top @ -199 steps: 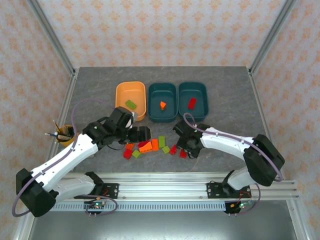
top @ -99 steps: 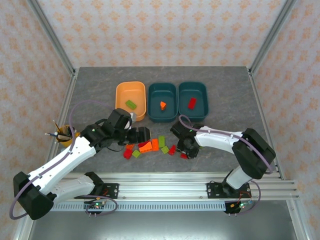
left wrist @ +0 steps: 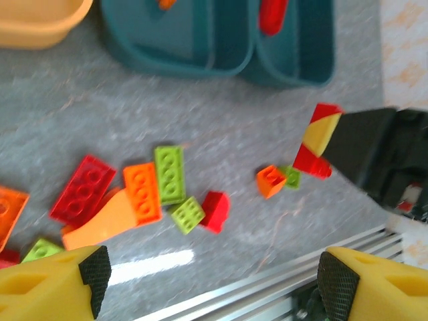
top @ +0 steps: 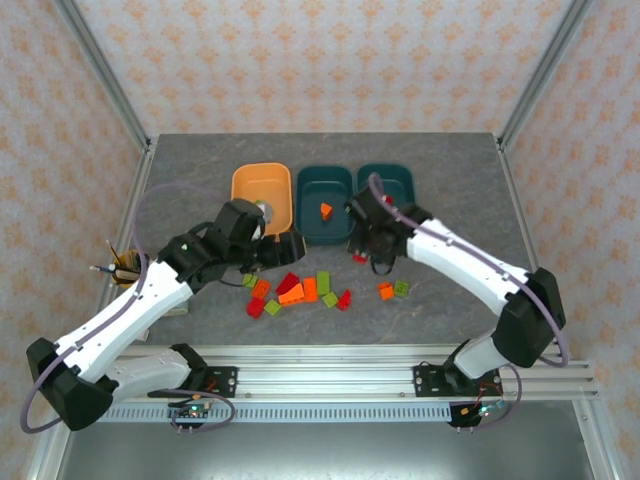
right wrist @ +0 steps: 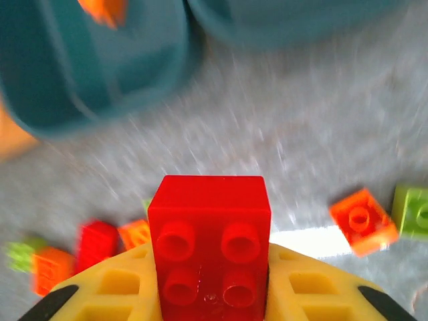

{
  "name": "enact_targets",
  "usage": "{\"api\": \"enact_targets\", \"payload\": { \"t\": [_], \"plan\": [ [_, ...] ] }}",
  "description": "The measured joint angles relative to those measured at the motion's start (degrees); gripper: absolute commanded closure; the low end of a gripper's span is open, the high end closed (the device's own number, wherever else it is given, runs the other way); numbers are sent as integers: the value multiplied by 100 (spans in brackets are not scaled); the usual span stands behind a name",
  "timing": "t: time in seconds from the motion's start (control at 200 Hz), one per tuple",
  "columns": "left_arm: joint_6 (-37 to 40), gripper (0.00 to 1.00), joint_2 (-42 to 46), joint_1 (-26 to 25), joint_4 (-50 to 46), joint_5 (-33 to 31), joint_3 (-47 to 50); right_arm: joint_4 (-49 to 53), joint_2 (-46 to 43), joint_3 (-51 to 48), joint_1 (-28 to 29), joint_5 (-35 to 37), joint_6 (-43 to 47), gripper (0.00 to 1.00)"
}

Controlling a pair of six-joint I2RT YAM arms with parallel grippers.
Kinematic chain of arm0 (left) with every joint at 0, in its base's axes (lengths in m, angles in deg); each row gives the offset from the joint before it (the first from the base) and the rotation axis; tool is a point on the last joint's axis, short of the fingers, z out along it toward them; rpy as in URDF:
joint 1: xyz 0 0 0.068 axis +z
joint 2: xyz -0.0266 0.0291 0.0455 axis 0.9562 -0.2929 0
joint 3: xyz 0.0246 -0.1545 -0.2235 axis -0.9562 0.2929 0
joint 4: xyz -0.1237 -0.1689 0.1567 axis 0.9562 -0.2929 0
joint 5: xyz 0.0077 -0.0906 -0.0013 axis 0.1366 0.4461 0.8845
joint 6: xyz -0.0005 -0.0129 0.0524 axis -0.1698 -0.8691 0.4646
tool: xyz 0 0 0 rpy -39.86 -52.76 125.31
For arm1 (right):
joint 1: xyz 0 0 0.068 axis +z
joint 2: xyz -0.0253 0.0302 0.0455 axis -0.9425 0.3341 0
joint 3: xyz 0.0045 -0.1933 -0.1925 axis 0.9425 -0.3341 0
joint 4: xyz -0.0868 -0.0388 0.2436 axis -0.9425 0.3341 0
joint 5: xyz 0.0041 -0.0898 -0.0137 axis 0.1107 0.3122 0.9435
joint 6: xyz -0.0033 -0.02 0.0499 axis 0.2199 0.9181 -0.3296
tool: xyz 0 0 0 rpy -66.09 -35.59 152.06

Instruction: Sort the legos into containers by color

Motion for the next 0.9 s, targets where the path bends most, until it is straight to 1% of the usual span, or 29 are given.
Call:
{"api": "enact_targets", "payload": {
  "t": [0.095, 0.16, 0.27, 0.36, 0.465, 0.575, 0.786, 0.901],
  "plan": [
    [-50, 16, -404, 0, 118, -50, -457, 111, 116, 494, -562, 52, 474, 69],
    [-72, 16, -682, 0, 212, -103, -664, 162, 400, 776, -885, 48, 837, 69],
    [-90, 16, -1086, 24, 304, -164, -887, 210, 1215, 1283, -1274, -107, 1534, 70],
    [-96, 16, -1327, 61, 343, -201, -979, 225, 2000, 1690, -1504, -372, 2133, 70],
    [-125, 16, -1491, 114, 372, -278, -997, 275, 2702, 1991, -1663, -629, 2774, 71],
    [-149, 16, -1528, 125, 387, -310, -997, 372, 3178, 2216, -1786, -848, 3270, 71],
    [-190, 16, -1528, 125, 404, -332, -997, 424, 3630, 2503, -1930, -1290, 3838, 69],
    [-223, 16, -1526, 125, 404, -350, -994, 428, 3762, 2590, -1928, -1399, 3967, 64]
  ]
}}
